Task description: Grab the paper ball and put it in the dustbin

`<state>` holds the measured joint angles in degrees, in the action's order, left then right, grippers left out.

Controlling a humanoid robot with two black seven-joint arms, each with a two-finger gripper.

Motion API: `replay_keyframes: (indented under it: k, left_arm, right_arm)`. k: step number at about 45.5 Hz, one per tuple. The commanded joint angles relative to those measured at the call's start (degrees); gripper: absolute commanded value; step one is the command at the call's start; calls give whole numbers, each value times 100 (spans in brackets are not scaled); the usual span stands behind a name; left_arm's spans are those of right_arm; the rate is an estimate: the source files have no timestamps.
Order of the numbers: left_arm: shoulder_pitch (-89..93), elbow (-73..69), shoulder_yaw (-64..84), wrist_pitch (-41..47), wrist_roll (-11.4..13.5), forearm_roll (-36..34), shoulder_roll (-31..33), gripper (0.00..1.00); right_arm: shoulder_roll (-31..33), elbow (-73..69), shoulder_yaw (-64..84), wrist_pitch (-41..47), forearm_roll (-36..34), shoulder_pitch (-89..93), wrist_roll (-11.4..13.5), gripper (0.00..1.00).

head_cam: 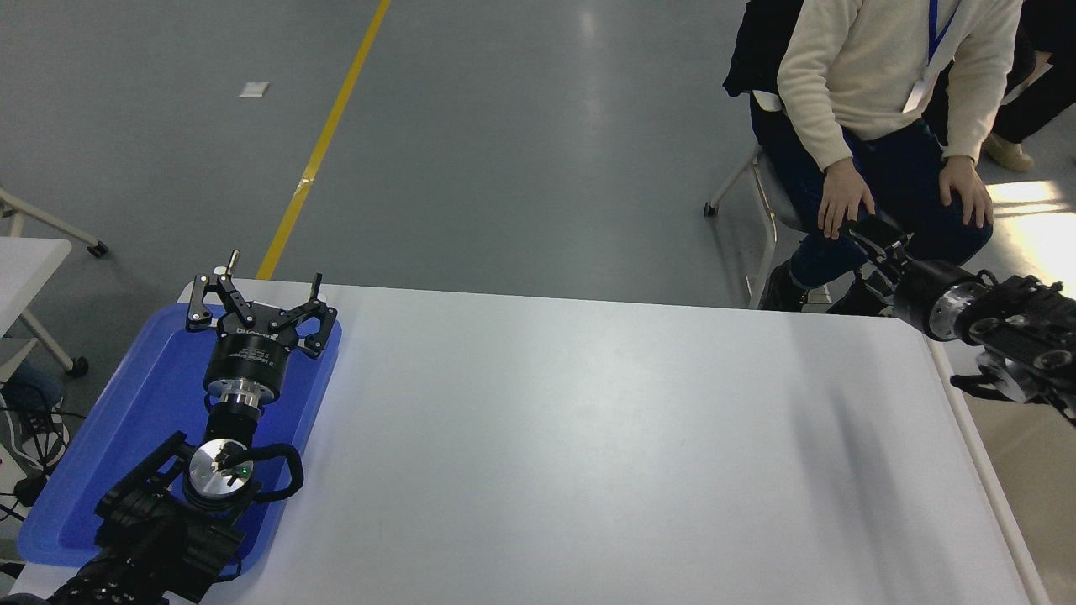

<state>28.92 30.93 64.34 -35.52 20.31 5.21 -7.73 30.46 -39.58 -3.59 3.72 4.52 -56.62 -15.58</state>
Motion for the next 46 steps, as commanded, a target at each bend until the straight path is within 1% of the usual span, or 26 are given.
replay_keyframes:
  k: [1, 8, 11, 17, 22, 37, 46]
  left_arm:
    - [0, -8, 0, 2, -1, -3, 0, 100]
    - [0, 1, 0, 2, -1, -3, 0, 100]
    - [0, 1, 0, 2, -1, -3, 0, 100]
    - [0, 1, 0, 2, -1, -3, 0, 100]
    - [0, 1, 0, 2, -1, -3, 0, 100]
    - [0, 1, 0, 2, -1, -3, 0, 100]
    - [0, 1, -9, 2, -1, -3, 0, 100]
  right_arm:
    - [-31, -691, -661, 59, -1725, -16, 125, 100]
    - [-145, -709, -986, 269, -2507, 160, 116, 100]
    - [-198, -691, -1258, 401, -2640, 335, 125, 100]
    - [-452, -595, -1987, 674, -2632, 845, 125, 100]
    - [-541, -366, -2357, 893, -2623, 1153, 125, 100]
    - [-813, 671, -2787, 2238, -2675, 1663, 134, 100]
    - [-1103, 698, -3367, 2326, -2667, 2067, 64, 100]
